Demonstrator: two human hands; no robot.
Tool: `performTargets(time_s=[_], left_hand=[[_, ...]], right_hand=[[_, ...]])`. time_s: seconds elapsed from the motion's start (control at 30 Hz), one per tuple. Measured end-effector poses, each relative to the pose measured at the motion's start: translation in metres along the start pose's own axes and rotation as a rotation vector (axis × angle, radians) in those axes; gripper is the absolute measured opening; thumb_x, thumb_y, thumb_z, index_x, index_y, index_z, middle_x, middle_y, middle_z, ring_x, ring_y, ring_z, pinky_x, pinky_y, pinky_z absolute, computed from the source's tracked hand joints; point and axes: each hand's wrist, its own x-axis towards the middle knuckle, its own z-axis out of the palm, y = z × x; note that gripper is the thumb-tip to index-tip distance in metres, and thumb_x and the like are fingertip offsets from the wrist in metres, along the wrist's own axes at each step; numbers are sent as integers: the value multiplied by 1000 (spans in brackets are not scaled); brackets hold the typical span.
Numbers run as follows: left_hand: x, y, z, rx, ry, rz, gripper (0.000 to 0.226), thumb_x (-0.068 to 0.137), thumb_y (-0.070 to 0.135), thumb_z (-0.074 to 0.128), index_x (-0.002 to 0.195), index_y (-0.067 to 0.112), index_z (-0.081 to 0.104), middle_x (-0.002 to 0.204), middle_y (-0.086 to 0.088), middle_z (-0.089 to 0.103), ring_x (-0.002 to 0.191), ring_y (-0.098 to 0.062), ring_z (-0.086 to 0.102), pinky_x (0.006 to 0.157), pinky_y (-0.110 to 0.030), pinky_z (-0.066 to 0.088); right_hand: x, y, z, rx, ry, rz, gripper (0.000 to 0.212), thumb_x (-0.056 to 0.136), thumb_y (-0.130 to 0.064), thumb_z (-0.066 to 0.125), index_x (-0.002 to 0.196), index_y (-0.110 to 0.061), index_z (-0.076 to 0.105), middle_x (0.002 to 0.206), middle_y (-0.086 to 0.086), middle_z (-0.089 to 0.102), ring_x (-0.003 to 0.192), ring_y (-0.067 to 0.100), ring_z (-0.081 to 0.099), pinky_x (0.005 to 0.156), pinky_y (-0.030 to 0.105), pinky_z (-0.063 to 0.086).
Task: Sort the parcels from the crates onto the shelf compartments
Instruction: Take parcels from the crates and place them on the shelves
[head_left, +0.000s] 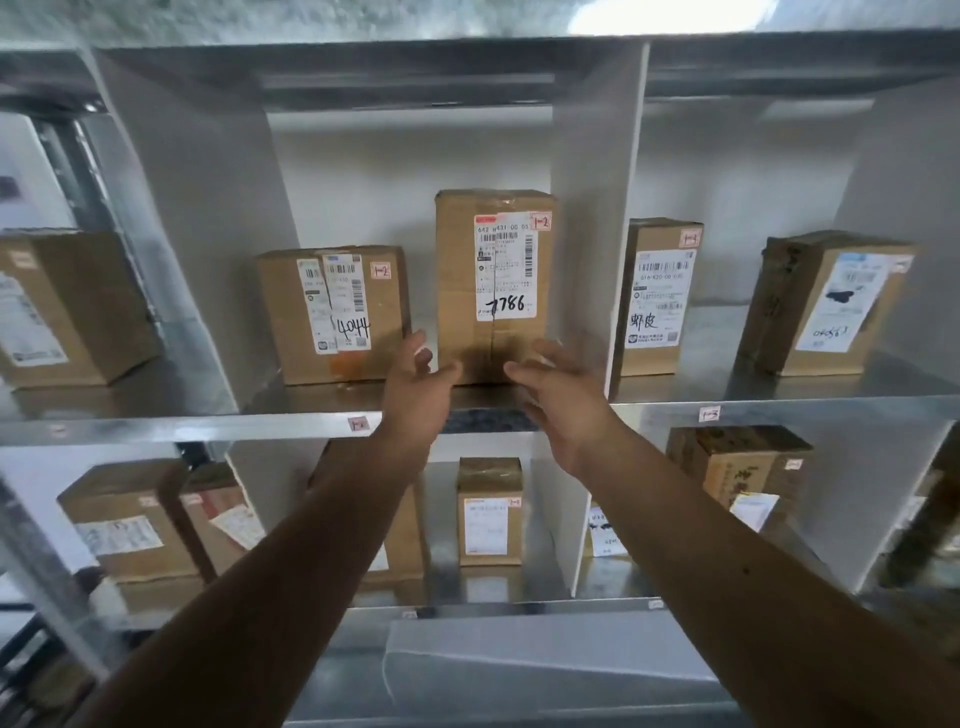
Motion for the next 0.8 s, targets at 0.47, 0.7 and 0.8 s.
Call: performTargets(time_s=[0.47, 0.7, 0.8], left_hand=[[-196, -31, -81, -54, 27, 33, 36, 94, 32, 71, 129, 33, 61, 126, 24, 71, 125, 0, 64, 109, -27, 53], [-249, -49, -177, 130, 242, -89, 47, 90, 42, 66, 136, 49, 55, 154, 18, 55, 146, -7, 48, 123, -50, 39], [-264, -55, -224, 103, 360, -157, 49, 89, 45, 65, 138, 48, 56, 153, 19, 56, 144, -7, 50, 121, -49, 41]], right_hand=[[-124, 104, 40, -35, -351, 29, 70, 76, -67, 74, 135, -30, 60, 147, -8, 63, 136, 17, 61, 121, 46, 45], [-168, 153, 114, 78, -545, 272, 48, 90, -45, 73, 135, -29, 63, 143, -6, 66, 134, 21, 63, 120, 51, 44], [-191, 172, 158, 64, -597, 345, 60, 86, -45, 77, 142, -29, 60, 147, -6, 63, 136, 22, 61, 117, 51, 47]])
